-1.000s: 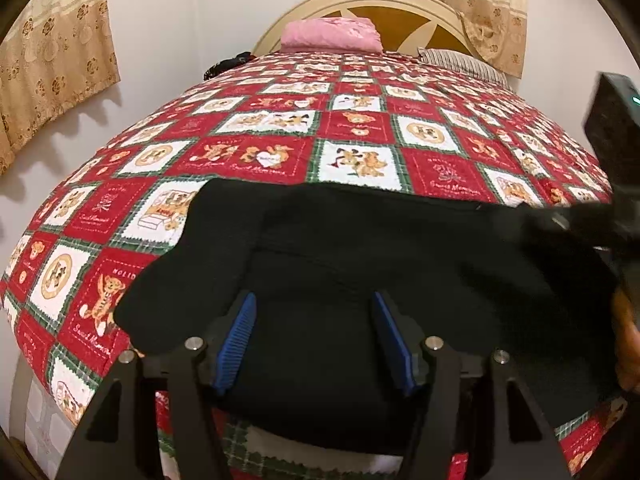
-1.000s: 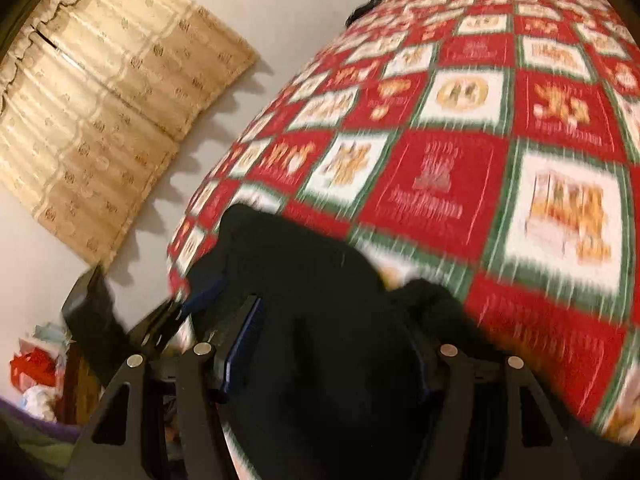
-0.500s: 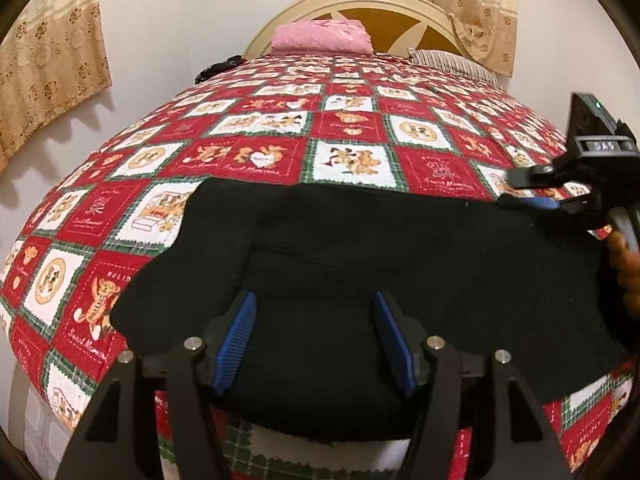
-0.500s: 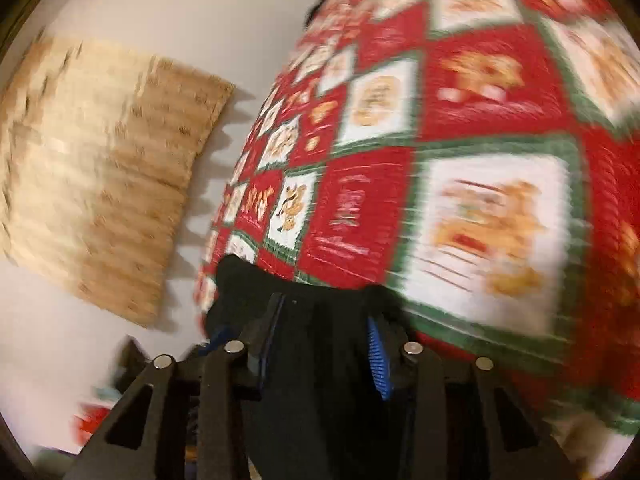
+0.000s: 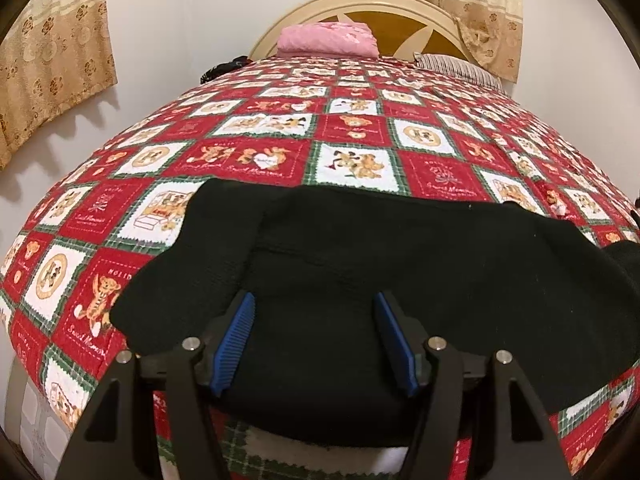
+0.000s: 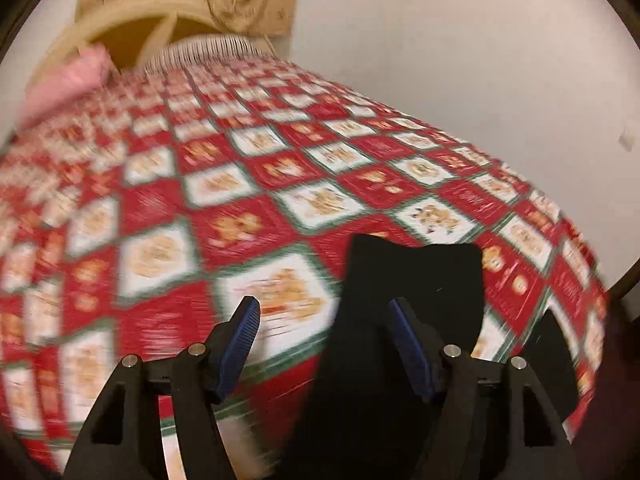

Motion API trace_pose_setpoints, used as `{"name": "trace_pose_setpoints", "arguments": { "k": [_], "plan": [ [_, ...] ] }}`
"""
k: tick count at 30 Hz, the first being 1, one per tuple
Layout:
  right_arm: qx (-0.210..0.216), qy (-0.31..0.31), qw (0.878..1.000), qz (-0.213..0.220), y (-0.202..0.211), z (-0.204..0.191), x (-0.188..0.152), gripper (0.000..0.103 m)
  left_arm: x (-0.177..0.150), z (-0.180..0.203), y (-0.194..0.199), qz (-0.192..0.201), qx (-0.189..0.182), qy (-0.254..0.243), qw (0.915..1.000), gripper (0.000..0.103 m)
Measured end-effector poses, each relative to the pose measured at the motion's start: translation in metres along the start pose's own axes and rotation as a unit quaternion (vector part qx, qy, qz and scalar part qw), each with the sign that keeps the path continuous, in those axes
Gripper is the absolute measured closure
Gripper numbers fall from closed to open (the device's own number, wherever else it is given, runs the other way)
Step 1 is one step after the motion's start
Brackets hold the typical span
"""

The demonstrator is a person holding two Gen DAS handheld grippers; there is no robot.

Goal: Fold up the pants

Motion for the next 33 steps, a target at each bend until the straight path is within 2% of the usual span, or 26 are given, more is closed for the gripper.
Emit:
{"name": "trace_pose_setpoints", "arguments": {
  "k": [2,4,6,7,8,9,10,13,17,19,20,21,22,23,25,28,31,33],
  "plan": [
    [-0.041,0.022,0.999,-0.024,-0.019,0.007,-0.004,0.035,0.0,0.0,0.0,-0.001,0.0,-0.001,1.0,0.037],
    [-0.025,0.024,0.999,-0.032,-0.028,0.016,-0.009,0.035,0.0,0.0,0.0,0.0,0.0,0.0,1.0,0.037],
    [0.025,0.012,0.999,-0.033,-0.033,0.016,-0.01,0.048,0.0,0.0,0.0,0.001,0.002,-0.001,1.0,0.037],
    [0.046,-0.001,0.998,-0.036,-0.032,0.02,-0.011,0.061,0.0,0.0,0.0,0.001,0.003,-0.001,1.0,0.037],
    [0.043,-0.002,0.999,-0.034,-0.03,0.026,-0.012,0.075,0.0,0.0,0.0,0.002,0.003,-0.002,1.0,0.037],
    [0.044,-0.001,0.999,-0.029,-0.026,0.028,-0.012,0.083,0.0,0.0,0.0,0.002,0.004,-0.003,1.0,0.037],
    [0.055,-0.005,0.998,-0.023,-0.022,0.032,-0.013,0.09,0.001,0.0,0.0,0.003,0.005,-0.003,1.0,0.037],
    [0.099,-0.039,0.994,-0.008,-0.011,0.044,-0.019,0.096,0.0,0.0,0.0,0.002,0.004,-0.002,1.0,0.037],
    [0.192,-0.044,0.98,0.036,0.01,0.043,-0.02,0.096,0.0,0.0,0.0,0.002,0.007,-0.002,1.0,0.037],
    [0.215,-0.06,0.973,0.055,0.027,0.055,-0.026,0.096,0.0,0.0,0.0,0.001,0.007,-0.002,1.0,0.037],
    [0.218,-0.083,0.969,0.084,0.042,0.071,-0.032,0.096,0.0,0.0,0.0,0.0,0.007,-0.001,1.0,0.037],
    [0.209,-0.105,0.967,0.106,0.053,0.09,-0.04,0.095,0.0,0.0,-0.001,0.0,0.006,0.0,1.0,0.037],
    [0.198,-0.125,0.965,0.119,0.061,0.11,-0.05,0.086,0.0,0.0,0.0,0.0,0.007,0.001,1.0,0.037],
    [0.19,-0.142,0.963,0.125,0.063,0.127,-0.06,0.064,0.0,0.0,-0.001,0.001,0.008,0.0,1.0,0.037],
    [0.157,-0.184,0.961,0.134,0.066,0.172,-0.09,0.034,0.0,0.0,-0.001,0.002,0.009,0.001,1.0,0.037],
    [0.114,-0.205,0.964,0.123,0.059,0.221,-0.129,0.034,-0.001,0.0,0.0,0.001,0.01,0.001,1.0,0.037],
    [0.122,-0.221,0.964,0.085,0.041,0.241,-0.158,0.034,0.0,0.0,-0.001,-0.001,0.013,0.002,0.9999,0.036],
    [0.128,-0.218,0.965,0.071,0.031,0.241,-0.168,0.035,0.0,0.001,-0.001,-0.002,0.016,0.006,0.9998,0.036]
  ]
}}
Point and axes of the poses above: each gripper's, at about its wrist camera, not at the fingertips, and y roughly against the way its jaws point, z to its right, x to its top, the point moved 9 cm from there along -y, roughly the way its jaws point, and after that the axes turned 8 degrees about y, right-handed, at the moved point
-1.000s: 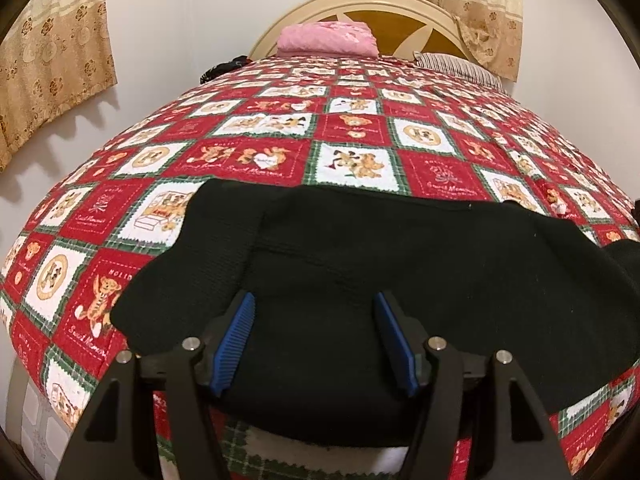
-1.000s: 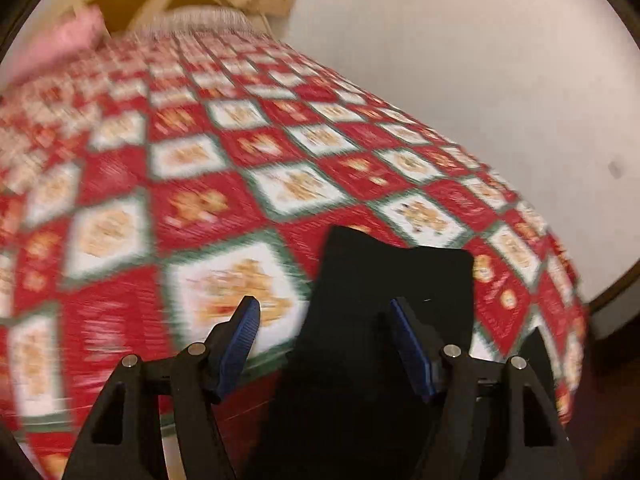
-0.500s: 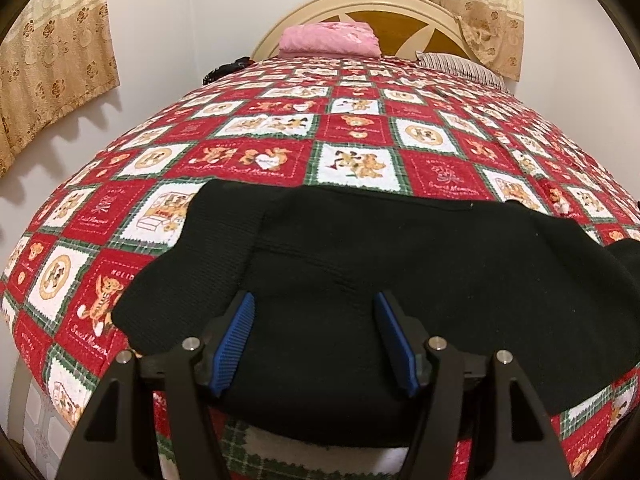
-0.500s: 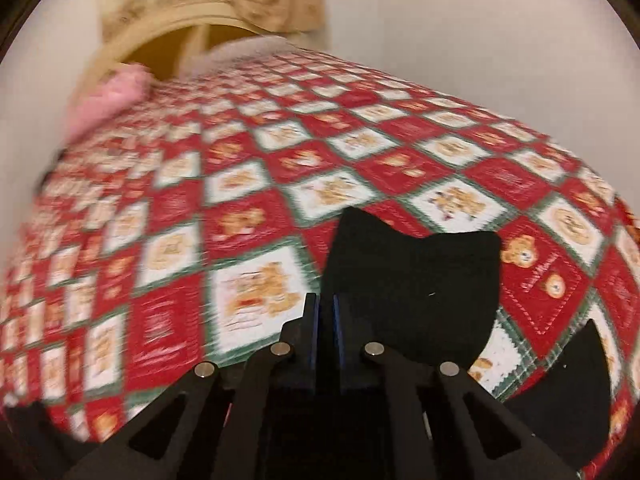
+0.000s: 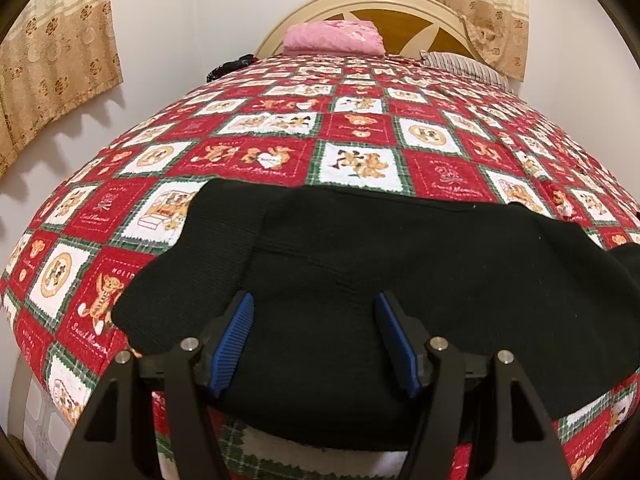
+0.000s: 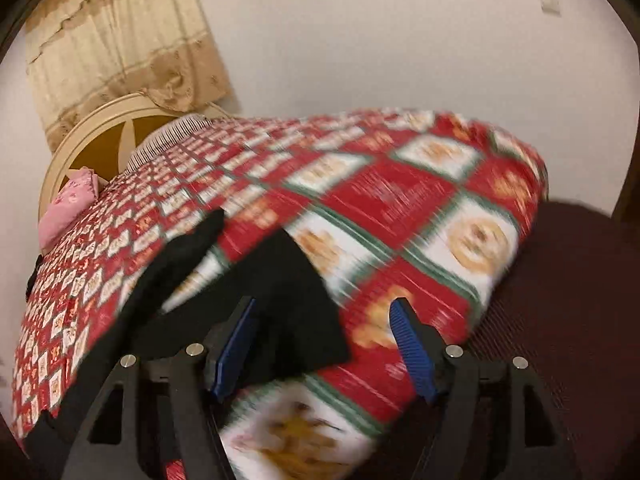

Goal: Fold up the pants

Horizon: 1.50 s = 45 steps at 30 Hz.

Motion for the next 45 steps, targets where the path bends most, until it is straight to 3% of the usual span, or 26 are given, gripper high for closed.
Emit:
{"name": "trace_pose_setpoints", "arguments": {
  "k": [1,4,8,12,14,19,21,22,23,25,27,30,35,37,39,40,42,45],
  "plan": [
    [0.004,0.004,1.0,-0.005,-0.004,-0.001,-0.003,0.043,0.0,0.0,0.0,0.0,0.002,0.001,1.0,0.036],
    [-0.02,0.059,0.998,-0.007,-0.011,-0.014,-0.006,0.054,0.0,0.001,0.0,0.0,0.008,0.003,1.0,0.036],
    [-0.004,0.105,0.994,-0.025,-0.004,-0.026,-0.01,0.089,0.0,0.001,0.0,-0.002,0.012,0.005,0.9999,0.036],
    [-0.039,0.133,0.99,-0.029,0.002,-0.008,-0.001,0.092,0.0,0.001,0.0,-0.003,0.015,0.006,0.9999,0.035],
    [-0.03,0.129,0.991,-0.031,0.003,0.002,0.005,0.093,0.0,0.0,0.0,-0.003,0.014,0.006,0.9999,0.035],
    [-0.002,0.158,0.987,-0.037,-0.013,0.01,0.004,0.088,0.001,0.001,0.0,-0.002,0.015,0.003,0.9999,0.035],
    [-0.003,0.124,0.992,-0.037,-0.011,0.022,0.006,0.066,0.001,0.001,0.0,-0.003,0.014,0.003,0.9999,0.035],
    [-0.018,0.081,0.996,-0.03,-0.005,0.036,0.011,0.042,0.001,0.001,0.0,-0.004,0.014,0.003,0.9999,0.035],
    [-0.043,0.044,0.998,-0.002,0.006,0.049,0.018,0.038,0.001,0.001,-0.001,-0.004,0.015,0.003,0.9999,0.035],
    [-0.068,0.012,0.996,0.058,0.028,0.058,0.03,0.038,0.001,0.002,-0.001,-0.005,0.018,0.002,0.9998,0.034],
    [-0.044,0.046,0.994,0.087,0.038,0.037,0.043,0.038,0.002,0.002,-0.001,-0.007,0.021,0.005,0.9997,0.034],
    [-0.009,0.129,0.99,0.056,0.018,-0.015,0.047,0.059,0.001,0.002,-0.001,-0.003,0.022,0.007,0.9997,0.033],
    [0.004,0.169,0.985,-0.024,-0.042,-0.052,0.033,0.06,0.0,0.001,0.001,0.009,0.025,0.008,0.9996,0.033],
    [-0.035,0.154,0.987,-0.032,-0.053,-0.043,0.033,0.06,0.0,0.001,0.002,0.009,0.022,0.01,0.9997,0.033],
    [-0.115,0.15,0.982,-0.024,-0.049,-0.034,0.044,0.06,0.0,0.001,0.001,0.011,0.022,0.01,0.9997,0.033],
    [-0.111,0.143,0.983,-0.015,-0.045,-0.037,0.05,0.06,0.0,0.001,0.001,0.012,0.022,0.01,0.9996,0.033],
    [-0.044,0.127,0.991,-0.006,-0.042,-0.064,0.058,0.06,0.0,0.001,0.001,0.015,0.024,0.01,0.9996,0.032],
    [0.023,0.135,0.99,-0.025,-0.053,-0.117,0.066,0.039,0.0,0.002,0.0,0.015,0.022,0.012,0.9996,0.031]
  ]
}}
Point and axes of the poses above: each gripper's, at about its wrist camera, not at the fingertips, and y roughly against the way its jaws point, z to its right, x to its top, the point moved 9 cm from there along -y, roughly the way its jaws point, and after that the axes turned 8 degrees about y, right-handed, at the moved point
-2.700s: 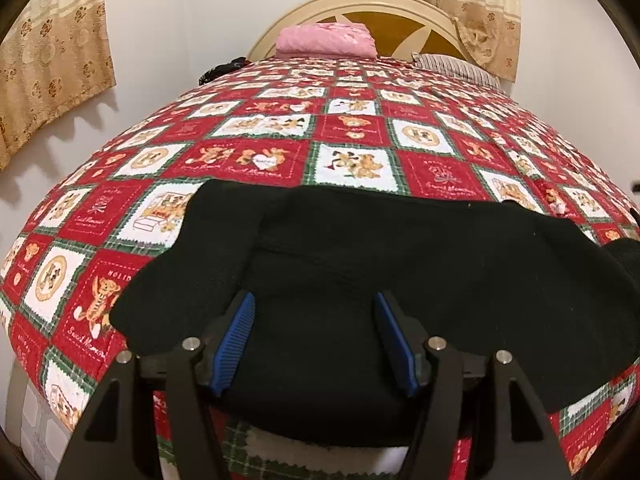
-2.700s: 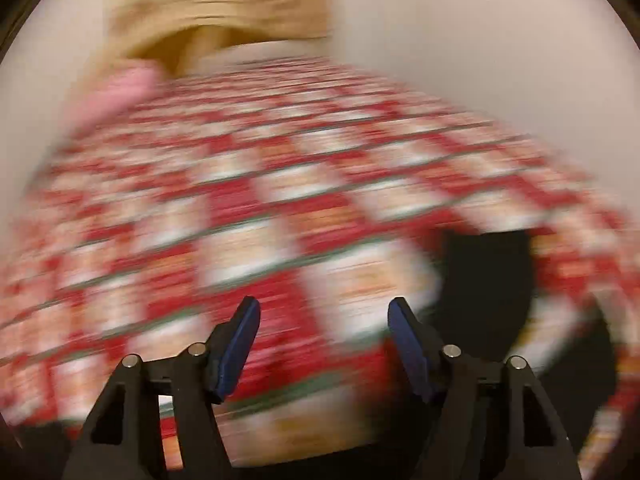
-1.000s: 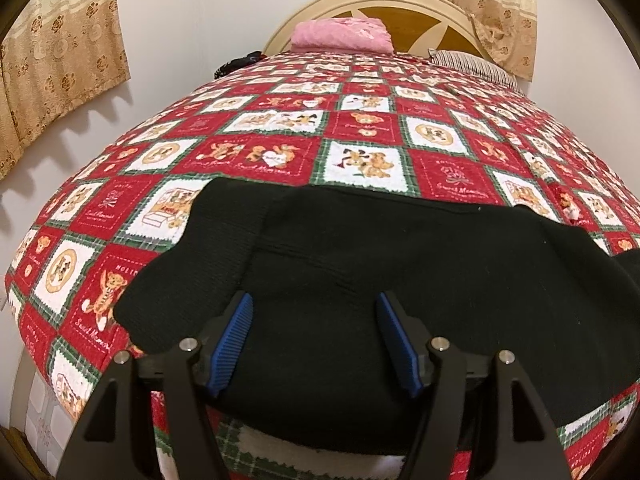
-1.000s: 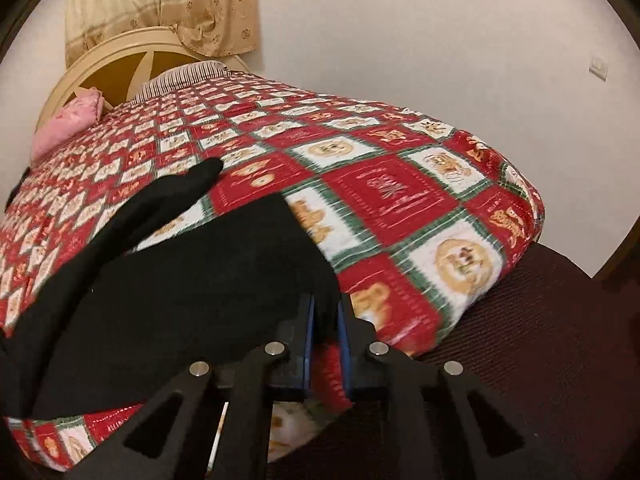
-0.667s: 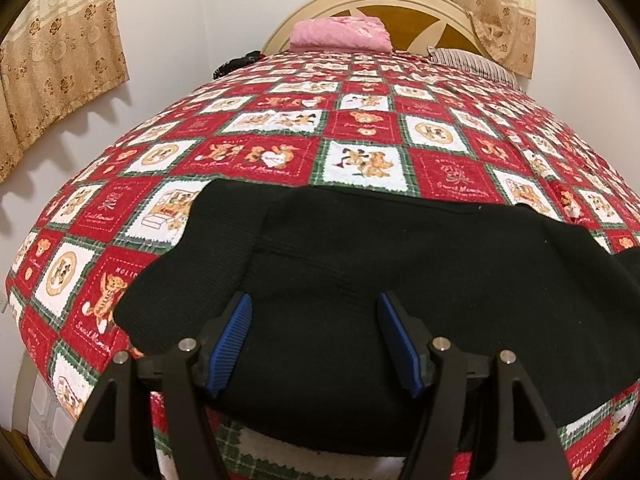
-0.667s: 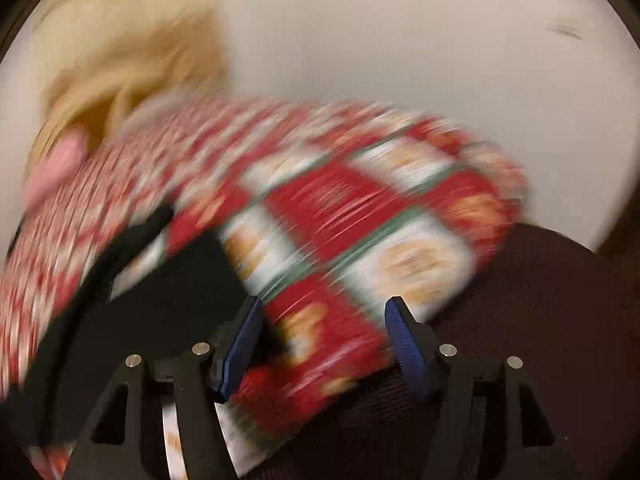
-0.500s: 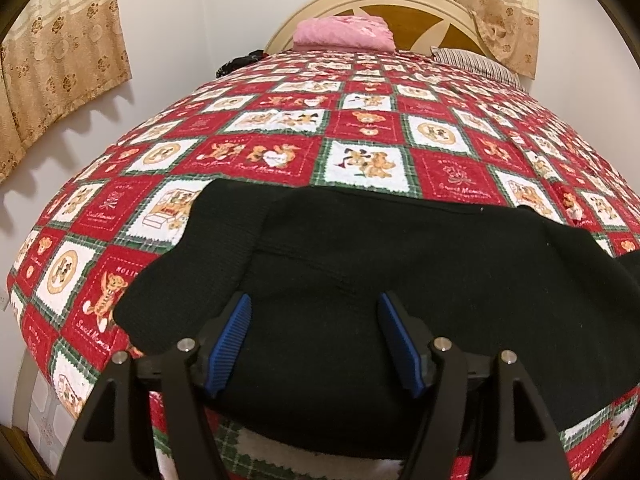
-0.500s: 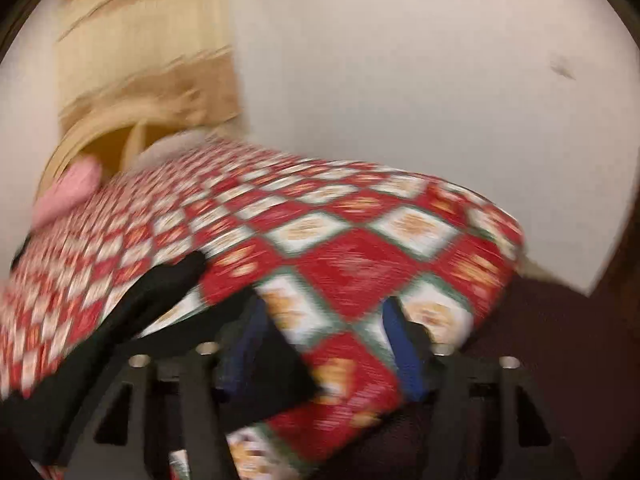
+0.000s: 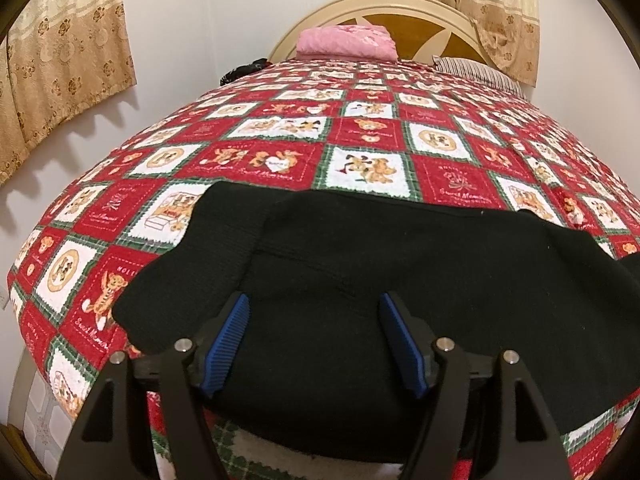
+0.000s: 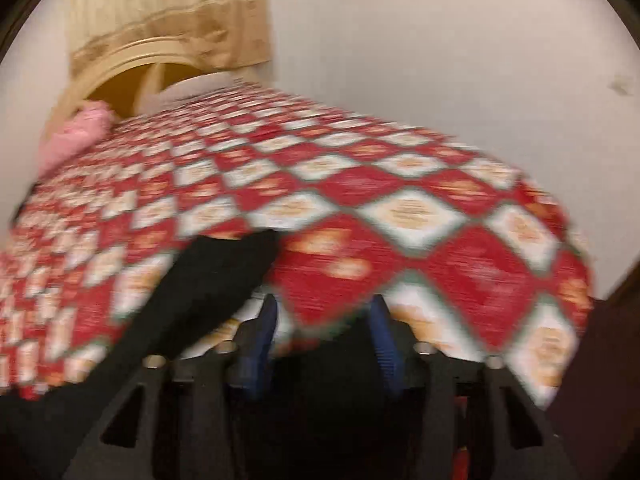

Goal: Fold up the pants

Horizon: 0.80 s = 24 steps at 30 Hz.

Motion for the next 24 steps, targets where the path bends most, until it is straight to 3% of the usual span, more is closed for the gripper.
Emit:
{"name": "trace_pose_setpoints", "arguments": {
  "k": [2,4,6,11,16,18,19,22,24],
  "plan": [
    [0.024,0.017,1.0,-0.004,-0.016,-0.033,0.017,0.038,0.0,0.0,0.0,0.001,-0.003,0.001,1.0,0.031],
    [0.058,0.031,0.997,-0.034,-0.043,-0.065,0.028,0.038,0.0,0.0,0.0,0.004,-0.005,0.001,1.0,0.031],
    [0.063,0.033,0.996,-0.061,-0.066,-0.085,0.032,0.038,0.0,0.0,0.001,0.006,-0.004,0.001,1.0,0.031],
    [-0.014,0.055,0.991,-0.12,-0.113,-0.098,0.031,0.038,-0.001,0.0,0.001,0.009,-0.007,0.0,0.9999,0.031],
    [-0.06,0.085,0.983,-0.15,-0.117,-0.094,0.027,0.04,-0.001,0.0,0.001,0.01,-0.01,-0.002,0.9999,0.031],
    [-0.063,0.084,0.981,-0.161,-0.112,-0.09,0.028,0.062,0.0,0.0,0.001,0.01,-0.01,-0.001,0.9999,0.031],
    [-0.057,0.078,0.982,-0.164,-0.111,-0.087,0.028,0.08,-0.001,0.0,0.001,0.01,-0.011,0.0,0.9999,0.031],
    [-0.009,0.048,0.987,-0.153,-0.095,-0.082,0.031,0.097,0.0,0.0,0.001,0.011,-0.011,0.0,0.9999,0.031],
    [0.036,0.017,0.992,-0.121,-0.072,-0.076,0.032,0.097,0.0,0.0,0.001,0.01,-0.011,0.0,0.9999,0.031]
  ]
}}
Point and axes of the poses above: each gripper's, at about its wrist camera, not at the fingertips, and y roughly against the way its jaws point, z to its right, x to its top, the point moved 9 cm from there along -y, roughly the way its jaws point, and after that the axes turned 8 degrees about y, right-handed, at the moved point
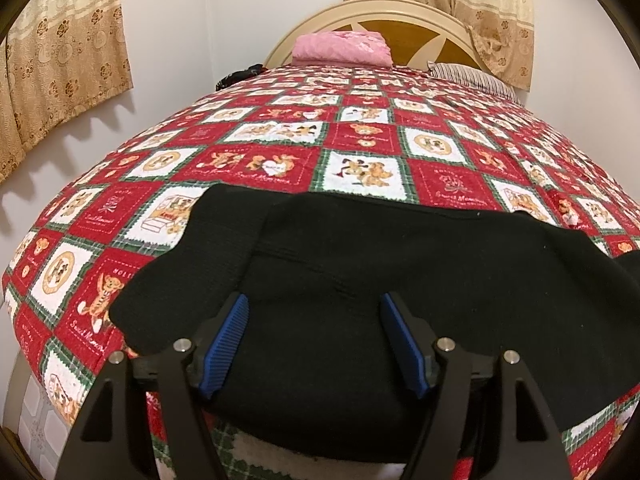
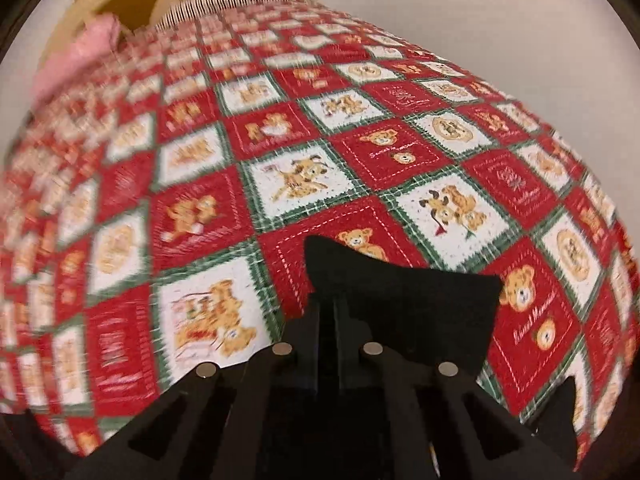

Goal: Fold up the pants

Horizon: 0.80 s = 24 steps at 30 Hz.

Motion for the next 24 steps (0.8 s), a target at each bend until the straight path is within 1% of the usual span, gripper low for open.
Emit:
{"name": "trace_pose_setpoints", "arguments": {
  "k": [3,4,6,7,9,12,14,16,17,20,24],
  "plan": [
    [0.061,-0.035,0.996,0.055,0.04,0.013,-0.016,0.097,0.0,0.001,0.0,0.001,0.0,0.0,1.0,0.031],
    [0.086,-0.053,0.991,0.082,0.059,0.022,-0.026,0.097,0.0,0.0,0.0,0.001,0.0,0.0,1.0,0.031],
    [0.109,-0.08,0.984,0.115,0.079,0.037,-0.041,0.098,0.0,0.0,0.0,0.001,0.0,0.0,1.0,0.031],
    [0.129,-0.104,0.977,0.138,0.092,0.05,-0.056,0.099,0.0,0.0,0.0,0.001,0.0,0.0,1.0,0.031],
    [0.147,-0.135,0.964,0.174,0.109,0.072,-0.078,0.099,0.0,0.0,0.0,0.0,0.001,-0.001,1.0,0.031],
    [0.148,-0.168,0.952,0.209,0.121,0.101,-0.108,0.099,0.0,0.0,-0.001,-0.003,0.002,-0.001,1.0,0.031],
    [0.159,-0.196,0.942,0.22,0.118,0.12,-0.127,0.099,0.0,0.001,-0.002,-0.005,0.005,-0.003,1.0,0.031],
    [0.167,-0.222,0.935,0.219,0.112,0.133,-0.143,0.099,0.001,0.001,-0.002,-0.007,0.007,-0.003,0.9999,0.031],
    [0.169,-0.229,0.934,0.214,0.107,0.136,-0.15,0.099,0.0,0.001,-0.002,-0.008,0.007,-0.002,0.9999,0.031],
    [0.166,-0.234,0.936,0.202,0.097,0.138,-0.165,0.1,0.001,0.001,-0.002,-0.009,0.008,-0.004,0.9999,0.031],
    [0.149,-0.244,0.935,0.208,0.096,0.142,-0.181,0.099,0.001,0.0,-0.003,-0.012,0.008,-0.004,0.9999,0.03]
  ]
}}
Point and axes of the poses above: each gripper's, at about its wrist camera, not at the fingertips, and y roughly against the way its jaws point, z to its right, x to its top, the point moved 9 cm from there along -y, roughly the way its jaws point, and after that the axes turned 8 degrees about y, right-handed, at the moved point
